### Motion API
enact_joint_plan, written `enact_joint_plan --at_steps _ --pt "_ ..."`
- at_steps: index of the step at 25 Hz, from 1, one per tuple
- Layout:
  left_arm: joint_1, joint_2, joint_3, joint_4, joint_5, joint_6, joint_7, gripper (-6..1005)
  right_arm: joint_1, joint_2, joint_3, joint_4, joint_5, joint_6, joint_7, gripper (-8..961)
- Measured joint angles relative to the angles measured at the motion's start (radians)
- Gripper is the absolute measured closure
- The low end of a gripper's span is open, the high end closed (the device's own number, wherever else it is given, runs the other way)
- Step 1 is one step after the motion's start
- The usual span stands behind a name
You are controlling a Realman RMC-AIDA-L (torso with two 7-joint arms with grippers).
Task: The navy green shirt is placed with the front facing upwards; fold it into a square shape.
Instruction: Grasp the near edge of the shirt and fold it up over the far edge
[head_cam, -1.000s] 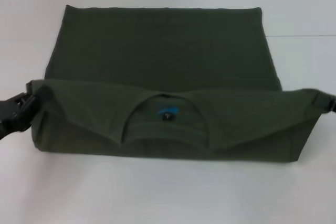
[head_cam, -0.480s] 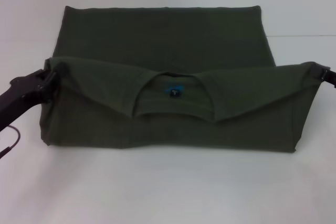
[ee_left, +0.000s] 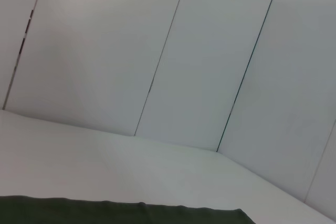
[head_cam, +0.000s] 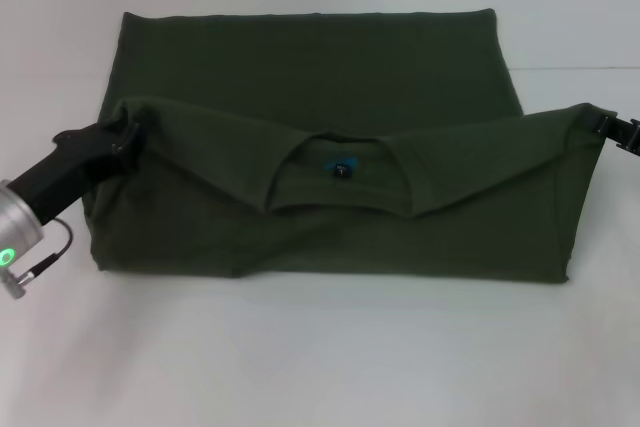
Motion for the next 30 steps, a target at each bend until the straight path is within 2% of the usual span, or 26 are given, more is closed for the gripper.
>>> enact_joint_plan --at_steps 13,20,24,30 --pt "-0.019 -0.004 -0.004 -0.046 -0.063 -0.065 0.044 942 0.027 0.012 -0.006 0.004 0.090 0.091 -0.007 923" --pt "-0.030 -0.004 -0.006 -0.115 -0.085 -0.122 0.127 940 0.044 0.035 -0.085 0.014 0.091 0.213 -0.011 923" --pt "-0.039 -0.004 -0.008 -0.144 -0.110 -0.164 0.170 940 0.051 0.046 -0.091 0.016 0.091 0.251 -0.028 923" --pt "-0.061 -0.007 -0.008 -0.192 -0.145 -0.243 0.243 939 0.063 0.051 -0.093 0.027 0.093 0.280 -0.042 923"
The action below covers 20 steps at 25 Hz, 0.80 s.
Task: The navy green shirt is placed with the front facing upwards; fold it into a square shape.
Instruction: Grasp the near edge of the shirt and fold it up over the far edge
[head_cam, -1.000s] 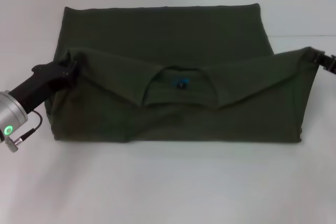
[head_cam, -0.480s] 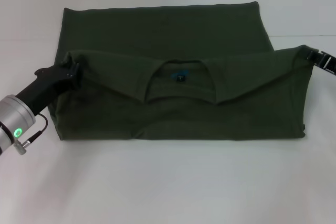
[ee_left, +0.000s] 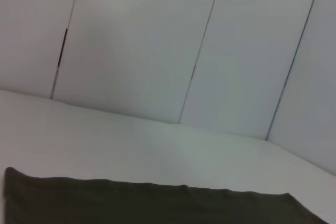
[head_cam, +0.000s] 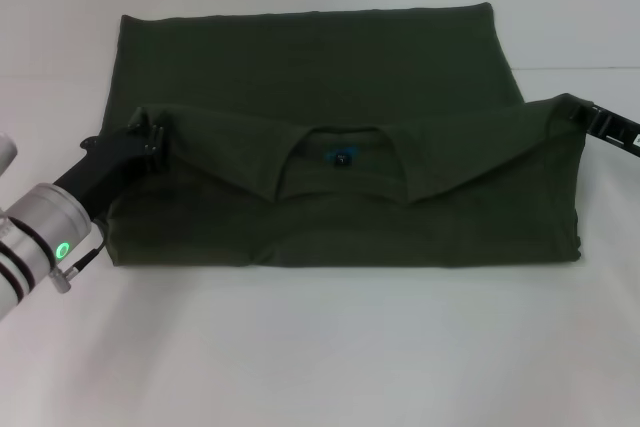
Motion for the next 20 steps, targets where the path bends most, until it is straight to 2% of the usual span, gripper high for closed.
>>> enact_joint_plan --at_steps 6,19,20 --pt "-0.005 -0.004 -0.001 -0.041 -0.096 -0.039 0.068 938 0.010 0.009 -0.001 0.002 0.000 0.024 -0.004 924" --pt "-0.008 -0.004 -0.002 -0.058 -0.126 -0.086 0.078 935 0.032 0.021 -0.001 0.015 0.002 0.070 -0.005 917" --pt "-0.009 -0.004 -0.002 -0.058 -0.127 -0.095 0.078 935 0.033 0.022 -0.001 0.015 0.002 0.069 -0.006 874"
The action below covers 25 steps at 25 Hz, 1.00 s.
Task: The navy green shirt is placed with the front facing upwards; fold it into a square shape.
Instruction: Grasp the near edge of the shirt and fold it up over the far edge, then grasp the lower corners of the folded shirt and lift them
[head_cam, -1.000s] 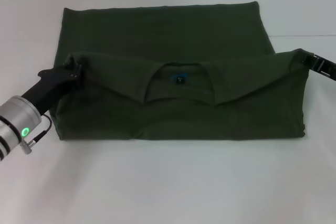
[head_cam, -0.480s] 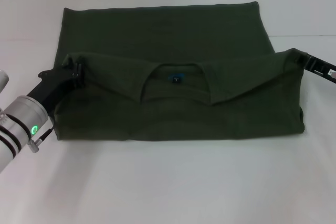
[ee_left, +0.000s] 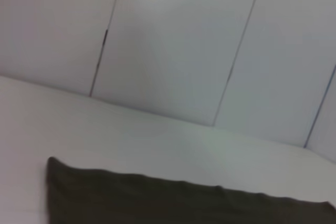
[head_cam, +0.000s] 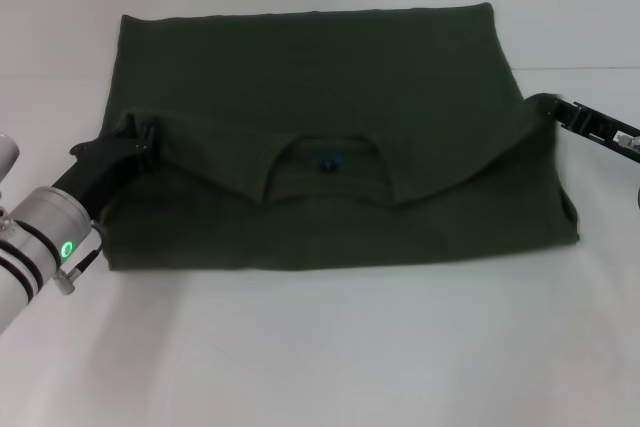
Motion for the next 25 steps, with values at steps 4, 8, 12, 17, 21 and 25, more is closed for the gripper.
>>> enact_joint_plan --at_steps 4,8,12,17,21,25 --pt "-0.001 -0.001 -0.005 -0.002 -0.025 -0.030 -0.002 854 -0.003 0.000 0.002 0.000 0.000 0.000 0.000 700" --pt "-0.005 0.001 -0.005 -0.014 -0.074 -0.068 -0.004 726 -0.007 0.000 0.006 0.000 0.000 -0.002 -0.001 608" --pt "-0.005 0.001 -0.006 -0.012 -0.077 -0.090 -0.022 576 -0.013 -0.003 0.009 0.000 0.001 -0.006 0.005 516" --pt "0.036 0.007 0.111 0.093 -0.003 -0.066 -0.321 377 -0.049 -0.019 0.008 -0.015 0.034 -0.088 0.074 232" --pt "0.107 0.018 0.339 0.315 0.162 0.034 -0.773 376 -0.079 -0.060 -0.013 -0.028 0.024 -0.180 0.191 193" --pt "0.148 0.054 0.386 0.497 0.389 0.238 -1.117 374 -0.102 -0.131 -0.098 -0.039 -0.013 -0.263 0.352 176"
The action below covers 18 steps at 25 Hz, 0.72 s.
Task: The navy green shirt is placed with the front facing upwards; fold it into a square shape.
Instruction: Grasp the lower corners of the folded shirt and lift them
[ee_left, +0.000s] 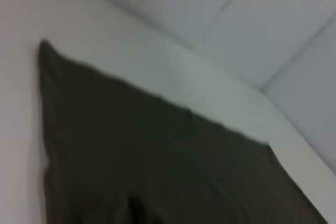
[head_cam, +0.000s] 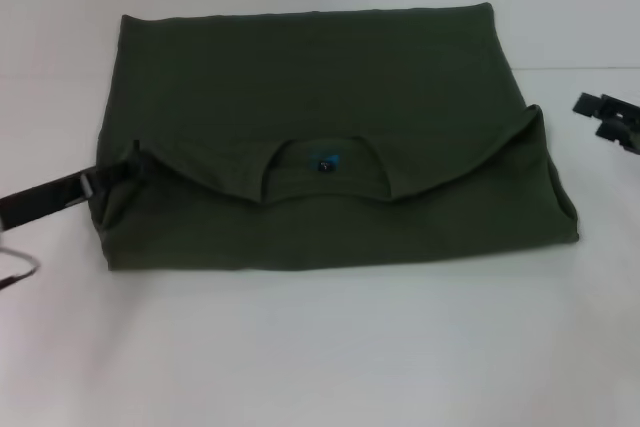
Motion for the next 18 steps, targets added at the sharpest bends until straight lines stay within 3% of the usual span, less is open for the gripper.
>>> enact_joint_plan --at_steps 4,7,11,18 --pt "-0.020 0.067 -0.054 0.110 0.253 0.216 -0.258 376 -0.012 -0.057 -0.048 -0.028 -0.062 -0.083 0.152 179" --pt "-0.045 0.096 -0.106 0.172 0.406 0.300 -0.333 378 -0.023 -0.072 -0.052 -0.064 -0.104 -0.123 0.213 181" --pt "-0.070 0.108 -0.115 0.178 0.482 0.311 -0.356 380 -0.039 -0.075 -0.052 -0.084 -0.122 -0.131 0.225 185" --pt "-0.110 0.109 -0.080 0.078 0.505 0.246 -0.371 383 -0.045 -0.069 -0.054 -0.083 -0.136 -0.129 0.218 187"
